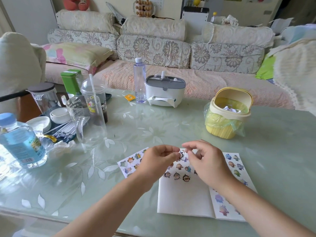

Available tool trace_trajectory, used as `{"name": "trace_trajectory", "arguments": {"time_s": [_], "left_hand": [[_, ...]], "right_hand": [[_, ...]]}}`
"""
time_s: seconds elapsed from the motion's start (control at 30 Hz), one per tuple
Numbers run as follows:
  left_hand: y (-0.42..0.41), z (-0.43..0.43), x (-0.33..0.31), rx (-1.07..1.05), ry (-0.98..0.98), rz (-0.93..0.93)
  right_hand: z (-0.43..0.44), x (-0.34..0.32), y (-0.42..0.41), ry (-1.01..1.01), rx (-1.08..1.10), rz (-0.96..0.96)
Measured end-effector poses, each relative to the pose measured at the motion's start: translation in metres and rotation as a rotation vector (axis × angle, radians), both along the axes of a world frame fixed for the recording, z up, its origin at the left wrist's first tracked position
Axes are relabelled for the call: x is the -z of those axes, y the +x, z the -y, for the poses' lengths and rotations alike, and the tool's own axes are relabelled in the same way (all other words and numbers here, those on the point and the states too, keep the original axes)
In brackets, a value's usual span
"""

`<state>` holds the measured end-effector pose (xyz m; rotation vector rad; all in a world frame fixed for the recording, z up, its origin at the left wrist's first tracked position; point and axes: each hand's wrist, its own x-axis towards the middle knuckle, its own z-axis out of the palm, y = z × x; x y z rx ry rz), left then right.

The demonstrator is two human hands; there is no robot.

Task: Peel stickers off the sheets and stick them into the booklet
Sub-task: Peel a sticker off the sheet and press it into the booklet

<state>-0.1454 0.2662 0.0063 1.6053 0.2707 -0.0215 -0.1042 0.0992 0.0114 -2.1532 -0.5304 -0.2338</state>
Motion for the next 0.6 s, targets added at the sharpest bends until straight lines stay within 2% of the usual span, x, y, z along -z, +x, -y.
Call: {"name": "trace_trajectory", "arguments": {"time_s": [0.1,0.17,0.33,0.47,0.6], "left_hand": [[0.003,0.007,-0.001,-0.048,0.022,0.042],[0.005,0.012,-0.002,-0.06,0.034,0.067],[0.009,0.027,-0.01,-0.034,0.077,0.127],[0.013,0.033,-0.012,0.035,0.226,0.144],[0.02,0.039,-0.014,0.043,0.402,0.168]], "right_hand": [[0.007,-0.007,0.004,0.121,0.017,-0.264],[0.012,-0.013,0.004,0.166,0.0,-0.333],[0.024,-0.015,0.008,0.119,0.032,-0.306],[0.031,-0.019,0.01,0.003,0.052,-0.222],[0.034,-0.023,0.01,-0.025,0.068,-0.175]]}}
